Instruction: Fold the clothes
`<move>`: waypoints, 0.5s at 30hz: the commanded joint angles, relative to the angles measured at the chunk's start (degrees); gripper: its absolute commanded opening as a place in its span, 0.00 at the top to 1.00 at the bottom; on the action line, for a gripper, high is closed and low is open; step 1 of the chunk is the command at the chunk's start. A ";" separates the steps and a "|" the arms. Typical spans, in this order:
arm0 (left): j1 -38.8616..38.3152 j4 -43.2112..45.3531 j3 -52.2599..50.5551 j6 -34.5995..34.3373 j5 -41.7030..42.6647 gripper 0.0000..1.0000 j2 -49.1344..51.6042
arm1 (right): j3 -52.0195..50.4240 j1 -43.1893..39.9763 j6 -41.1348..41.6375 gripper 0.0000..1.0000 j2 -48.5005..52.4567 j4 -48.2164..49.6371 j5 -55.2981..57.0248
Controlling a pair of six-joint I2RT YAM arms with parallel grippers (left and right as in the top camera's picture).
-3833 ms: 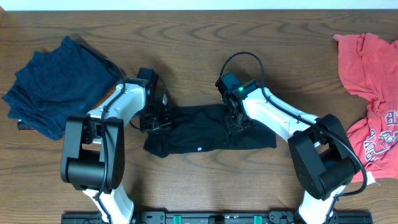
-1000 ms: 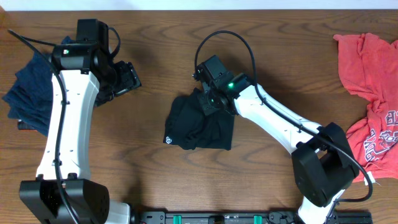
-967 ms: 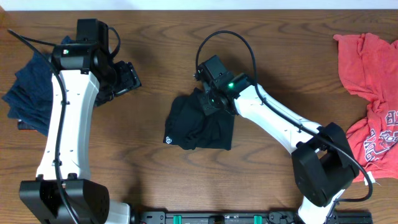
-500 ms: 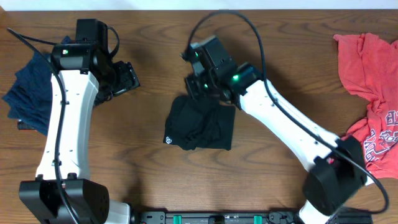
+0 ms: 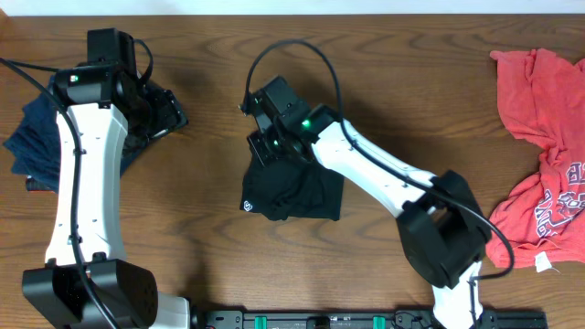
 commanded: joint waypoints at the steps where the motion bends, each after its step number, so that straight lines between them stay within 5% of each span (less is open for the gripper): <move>1: 0.04 -0.20 -0.28 1.16 -0.24 0.18 0.07 | -0.07 -0.17 2.93 0.96 -0.44 -6.82 5.22; 7: 0.04 -0.20 -0.28 1.14 -0.24 0.18 0.07 | 0.15 -4.02 10.45 0.98 -4.50 -25.14 23.61; 15: -0.09 -1.29 -0.35 1.16 -0.20 0.18 0.09 | 0.11 -9.33 6.62 0.94 -7.04 -31.04 27.76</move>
